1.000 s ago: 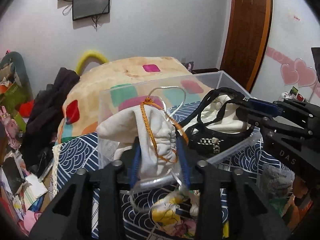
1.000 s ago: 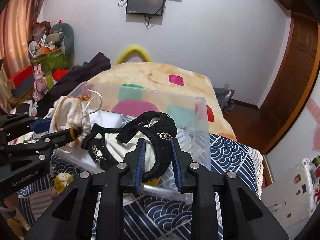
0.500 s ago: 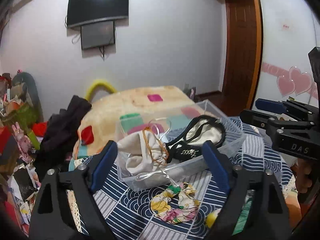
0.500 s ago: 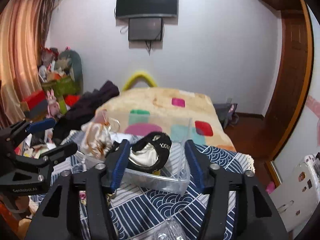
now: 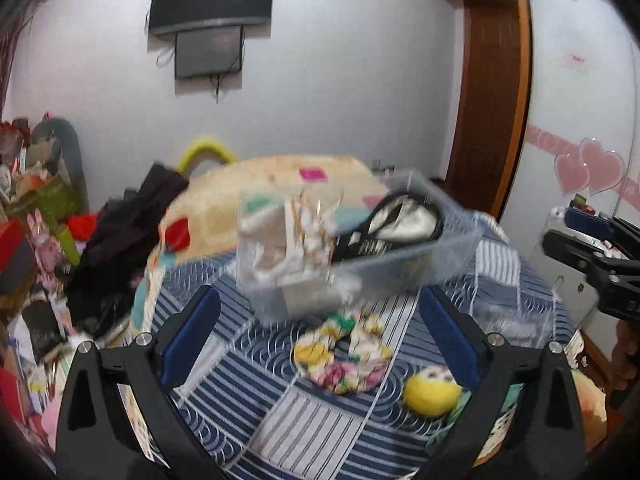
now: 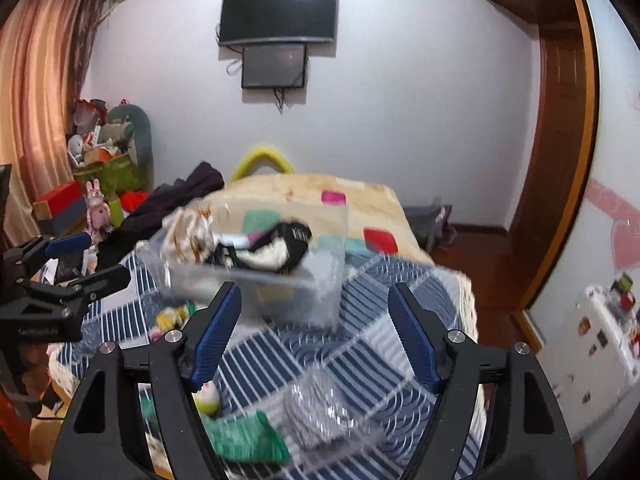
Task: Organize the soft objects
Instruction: 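Grasp the floral scarf with the left tool while the right tool grasps the bagged grey knit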
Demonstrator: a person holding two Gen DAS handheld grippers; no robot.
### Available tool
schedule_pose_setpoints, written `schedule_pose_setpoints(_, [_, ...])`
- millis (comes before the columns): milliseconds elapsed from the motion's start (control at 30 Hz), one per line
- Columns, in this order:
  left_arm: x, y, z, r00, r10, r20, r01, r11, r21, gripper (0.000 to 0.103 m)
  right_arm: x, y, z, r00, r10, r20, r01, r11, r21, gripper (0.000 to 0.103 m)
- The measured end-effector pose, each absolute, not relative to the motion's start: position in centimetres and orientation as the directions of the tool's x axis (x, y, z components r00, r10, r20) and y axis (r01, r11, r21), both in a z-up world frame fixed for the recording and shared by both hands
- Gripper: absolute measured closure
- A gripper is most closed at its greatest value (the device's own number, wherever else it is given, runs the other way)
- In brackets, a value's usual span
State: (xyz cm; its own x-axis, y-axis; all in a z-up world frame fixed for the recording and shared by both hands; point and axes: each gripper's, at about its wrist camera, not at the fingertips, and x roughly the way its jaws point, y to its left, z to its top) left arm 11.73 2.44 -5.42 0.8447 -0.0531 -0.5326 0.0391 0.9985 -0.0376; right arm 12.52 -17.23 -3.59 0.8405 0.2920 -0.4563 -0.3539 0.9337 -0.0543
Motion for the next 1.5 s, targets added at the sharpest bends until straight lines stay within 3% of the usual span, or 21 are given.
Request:
schedule_pose_setpoints(367, [15.0,1.9,-12.8,0.702,-0.102,-0.705,0.061,0.995,-0.083,0.002,12.7,-18.7,-9.3,0.758,0.246,-0.604,-0.309,0.951,-0.002,0.03])
schedule_pose_setpoints(500, [16.7,1.4,-14.2,0.669,-0.084,-0.739,0.061,0.996,-0.058,0.002,13.0,-19.2,-11.1,0.72,0.237,-0.653,-0.302,0.953,0.014,0.03])
schedule_pose_setpoints(700, [18.1,1.4,-15.1,0.634,-0.148,-0.759,0.08,0.989,-0.126,0.002,13.8,-20.0,-12.3,0.702,0.218,-0.677,-0.272,0.962,0.027,0.03])
schedule_pose_setpoints(800, [17.8,1.6,-15.1,0.644,-0.162,-0.747,0.084,0.986,-0.141,0.015,14.2,-20.3,-13.1,0.686,0.214,-0.695,-0.265,0.964,0.036,0.033])
schedule_pose_setpoints(900, [17.3,1.5,-15.1,0.657,-0.183,-0.732,0.106,0.983,-0.151,0.033,14.3,-20.6,-13.5,0.675,0.227,-0.702,-0.265,0.963,0.057,0.059])
schedule_pose_setpoints(933, [17.1,1.8,-14.9,0.658,-0.191,-0.728,0.113,0.981,-0.155,0.043,14.4,-20.6,-13.5,0.667,0.238,-0.706,-0.273,0.96,0.065,0.067])
schedule_pose_setpoints(967, [17.0,1.6,-14.8,0.66,-0.201,-0.724,0.121,0.979,-0.161,0.057,14.4,-20.6,-13.5,0.657,0.252,-0.71,-0.284,0.956,0.077,0.07])
schedule_pose_setpoints(1067, [16.5,1.3,-14.8,0.657,-0.241,-0.714,0.15,0.97,-0.19,0.084,14.4,-20.4,-13.5,0.652,0.272,-0.708,-0.298,0.95,0.091,0.077])
schedule_pose_setpoints(1267, [14.5,1.2,-14.4,0.684,-0.207,-0.699,0.134,0.978,-0.158,0.09,13.9,-20.3,-12.9,0.679,0.266,-0.685,-0.294,0.953,0.078,0.082])
schedule_pose_setpoints(1500, [12.3,2.9,-12.3,0.74,-0.163,-0.652,0.102,0.986,-0.131,0.09,13.7,-20.9,-11.1,0.715,0.263,-0.648,-0.279,0.957,0.081,0.082])
